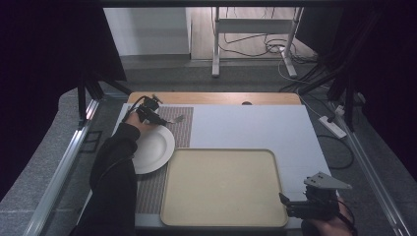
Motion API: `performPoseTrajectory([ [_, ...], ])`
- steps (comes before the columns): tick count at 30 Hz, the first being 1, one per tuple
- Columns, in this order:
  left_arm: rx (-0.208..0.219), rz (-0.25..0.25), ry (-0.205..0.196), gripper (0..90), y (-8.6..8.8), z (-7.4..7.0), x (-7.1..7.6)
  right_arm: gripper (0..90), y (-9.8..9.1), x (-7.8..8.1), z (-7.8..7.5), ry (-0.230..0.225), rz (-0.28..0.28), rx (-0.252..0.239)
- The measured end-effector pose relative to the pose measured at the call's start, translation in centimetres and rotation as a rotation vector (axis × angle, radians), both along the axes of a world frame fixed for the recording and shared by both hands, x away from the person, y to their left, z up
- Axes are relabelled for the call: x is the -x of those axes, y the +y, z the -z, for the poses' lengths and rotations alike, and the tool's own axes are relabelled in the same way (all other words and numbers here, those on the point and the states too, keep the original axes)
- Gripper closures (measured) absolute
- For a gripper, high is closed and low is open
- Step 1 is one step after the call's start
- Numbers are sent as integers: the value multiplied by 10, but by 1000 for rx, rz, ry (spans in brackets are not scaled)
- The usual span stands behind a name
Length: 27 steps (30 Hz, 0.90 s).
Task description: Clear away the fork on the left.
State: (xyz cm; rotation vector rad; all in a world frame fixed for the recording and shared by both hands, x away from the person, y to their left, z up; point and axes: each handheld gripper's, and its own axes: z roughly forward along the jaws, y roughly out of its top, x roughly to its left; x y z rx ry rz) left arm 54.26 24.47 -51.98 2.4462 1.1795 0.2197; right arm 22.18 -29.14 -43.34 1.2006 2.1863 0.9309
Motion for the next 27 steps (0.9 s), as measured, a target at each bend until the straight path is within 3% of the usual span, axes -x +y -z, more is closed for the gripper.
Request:
performPoseTrajectory([
  [1, 1, 0, -2, 622, 2, 0, 0, 0, 0, 0, 0, -1, -1, 1],
  [3, 12, -5, -7, 730, 7, 0, 1, 0, 0, 0, 0, -1, 0, 0],
  [8, 14, 19, -4, 836, 14, 0, 4, 0, 0, 0, 0, 1, 2, -2],
  [11, -15, 4, -2, 847, 14, -2, 4, 0, 0, 0, 0, 0, 2, -1],
  [16, -8, -41, -31, 846, 26, -7, 5, 0, 0, 0, 0, 2, 4, -5],
  [22, -78, -79, -54, 846, 42, -22, 9, 0, 0, 0, 0, 1, 4, -6],
  [27, -94, -89, -52, 846, 54, -32, 17, 0, 0, 0, 0, 0, 3, -1],
])
